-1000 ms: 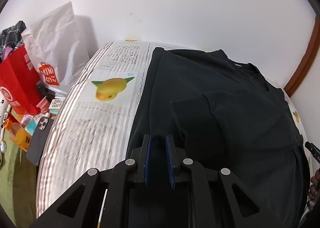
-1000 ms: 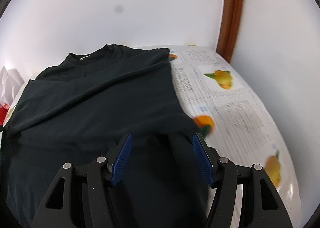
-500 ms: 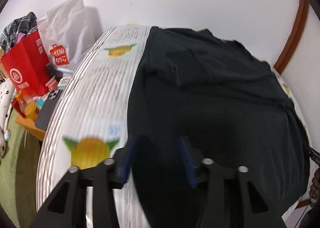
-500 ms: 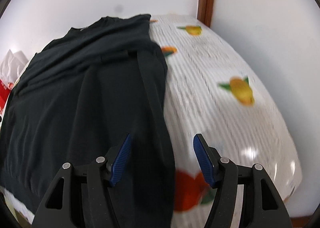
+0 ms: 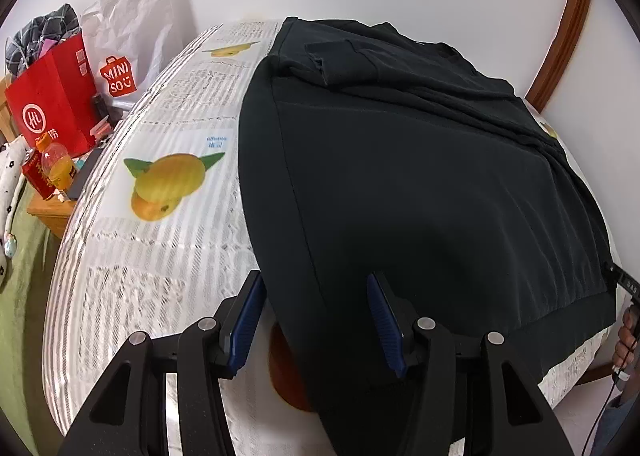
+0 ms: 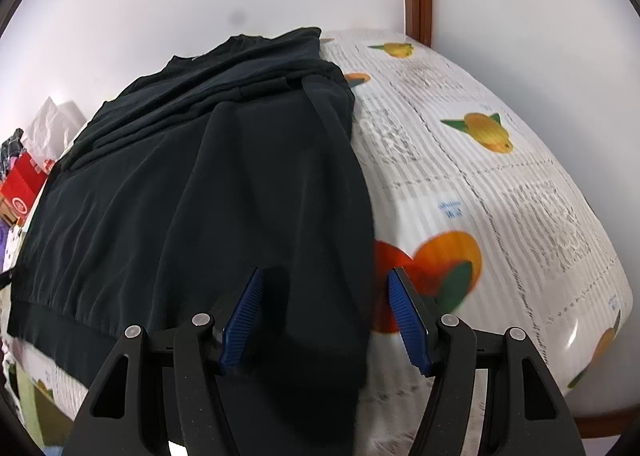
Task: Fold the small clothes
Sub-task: 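Grasp the folded side edge with the right gripper and smooth it, then grasp the ribbed hem with the right gripper and lift it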
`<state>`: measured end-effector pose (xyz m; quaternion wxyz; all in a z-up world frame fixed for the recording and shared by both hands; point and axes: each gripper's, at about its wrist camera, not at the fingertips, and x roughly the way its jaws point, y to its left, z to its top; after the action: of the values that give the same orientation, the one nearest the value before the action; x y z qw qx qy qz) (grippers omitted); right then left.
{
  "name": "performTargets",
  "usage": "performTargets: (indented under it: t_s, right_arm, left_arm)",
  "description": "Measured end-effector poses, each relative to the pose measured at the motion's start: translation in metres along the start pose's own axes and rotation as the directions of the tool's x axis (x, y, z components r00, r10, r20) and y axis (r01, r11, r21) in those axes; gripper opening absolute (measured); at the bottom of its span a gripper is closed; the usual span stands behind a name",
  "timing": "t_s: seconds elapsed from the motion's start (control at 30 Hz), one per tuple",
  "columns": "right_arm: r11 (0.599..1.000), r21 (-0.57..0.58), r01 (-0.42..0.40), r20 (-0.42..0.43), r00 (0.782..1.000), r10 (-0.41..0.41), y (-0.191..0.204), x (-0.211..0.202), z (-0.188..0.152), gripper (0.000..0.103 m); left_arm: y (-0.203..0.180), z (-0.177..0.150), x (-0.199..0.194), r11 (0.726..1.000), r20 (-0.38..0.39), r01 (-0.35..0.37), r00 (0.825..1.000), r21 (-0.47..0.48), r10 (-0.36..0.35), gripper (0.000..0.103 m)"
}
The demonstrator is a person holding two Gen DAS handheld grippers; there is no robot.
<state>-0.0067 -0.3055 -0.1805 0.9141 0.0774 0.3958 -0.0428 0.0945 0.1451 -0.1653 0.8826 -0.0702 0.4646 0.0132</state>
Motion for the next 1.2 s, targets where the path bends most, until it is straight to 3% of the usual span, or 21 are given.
performTargets:
  t_s: [0.13, 0.2, 0.23, 0.3, 0.33, 0.37, 0.53, 0.63, 0.77, 0.93, 1.2]
  right_arm:
    - [0.999, -0.015, 0.043, 0.022, 0.999, -0.043, 0.014, 0.006, 0.003, 0.058]
    - [0.999, -0.028, 0.039, 0.03, 0.999, -0.038, 0.021, 0.006, 0.003, 0.039]
    - [0.999, -0.025, 0.026, 0.03, 0.999, -0.025, 0.024, 0.006, 0.003, 0.036]
    - [0.999, -0.044, 0.016, 0.031, 0.999, -0.014, 0.028, 0.004, 0.002, 0.018]
    - [0.999, -0.052, 0.013, 0.031, 0.999, -0.011, 0.03, 0.003, 0.001, 0.012]
    - [0.998, -0.056, 0.011, 0.031, 0.999, -0.009, 0.03, 0.001, 0.001, 0.01]
    - [0.998, -0.04, -0.039, 0.109, 0.993, 0.043, 0.011, -0.034, 0.002, 0.008]
    - [0.995, -0.034, -0.089, 0.159, 0.983, 0.094, 0.0, -0.064, 0.001, 0.008]
    - [0.994, -0.056, -0.096, 0.243, 0.964, 0.107, -0.006, -0.099, 0.0, 0.008]
    - [0.989, -0.049, -0.137, 0.334, 0.931, 0.146, -0.012, -0.127, 0.018, 0.008]
    - [0.992, -0.036, -0.123, 0.356, 0.926, 0.128, -0.003, -0.115, 0.075, 0.008]
  left_arm:
    - [-0.007, -0.011, -0.004, 1.0, 0.01, -0.015, 1.0, 0.021, 0.014, 0.05]
    - [-0.013, -0.015, -0.005, 0.998, 0.012, -0.04, 0.999, 0.05, 0.039, 0.05]
    - [-0.015, -0.017, -0.006, 0.998, 0.015, -0.046, 0.999, 0.049, 0.045, 0.05]
    - [-0.017, -0.019, -0.007, 0.998, 0.027, -0.051, 0.998, 0.041, 0.05, 0.038]
    - [-0.017, -0.02, -0.008, 0.998, 0.035, -0.053, 0.998, 0.036, 0.052, 0.018]
    - [-0.015, -0.02, -0.009, 0.999, 0.037, -0.048, 0.998, 0.026, 0.047, 0.008]
    - [-0.002, -0.018, -0.036, 1.0, 0.089, 0.025, 0.996, -0.006, -0.025, 0.007]
    - [0.003, -0.017, -0.068, 0.996, 0.155, 0.092, 0.984, 0.008, -0.092, 0.007]
    - [0.008, -0.014, -0.11, 0.989, 0.256, 0.142, 0.956, 0.031, -0.145, 0.007]
    - [0.004, 0.004, -0.132, 0.986, 0.327, 0.161, 0.931, 0.033, -0.163, 0.007]
    - [-0.01, 0.06, -0.12, 0.996, 0.395, 0.08, 0.915, 0.024, -0.083, 0.007]
